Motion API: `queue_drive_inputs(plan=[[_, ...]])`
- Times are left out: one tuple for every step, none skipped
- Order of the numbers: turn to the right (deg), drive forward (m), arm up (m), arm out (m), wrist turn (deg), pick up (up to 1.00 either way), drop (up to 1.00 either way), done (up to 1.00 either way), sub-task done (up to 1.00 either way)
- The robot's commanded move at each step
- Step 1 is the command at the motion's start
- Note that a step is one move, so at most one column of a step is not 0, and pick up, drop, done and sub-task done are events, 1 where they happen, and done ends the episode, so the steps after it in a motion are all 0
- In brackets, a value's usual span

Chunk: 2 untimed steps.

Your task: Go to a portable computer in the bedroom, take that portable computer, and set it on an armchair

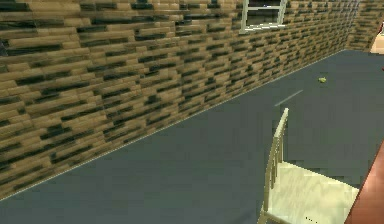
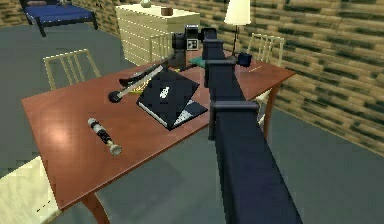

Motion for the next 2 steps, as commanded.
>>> queue_drive_inputs(plan=[[0.0, 0.00, 0.00, 0.00, 45.0, 0.00, 0.00, 0.00, 0.00], [0.0, 0.00, 0.00, 0.00, 18.0, 0.00, 0.00, 0.00, 0.00]])
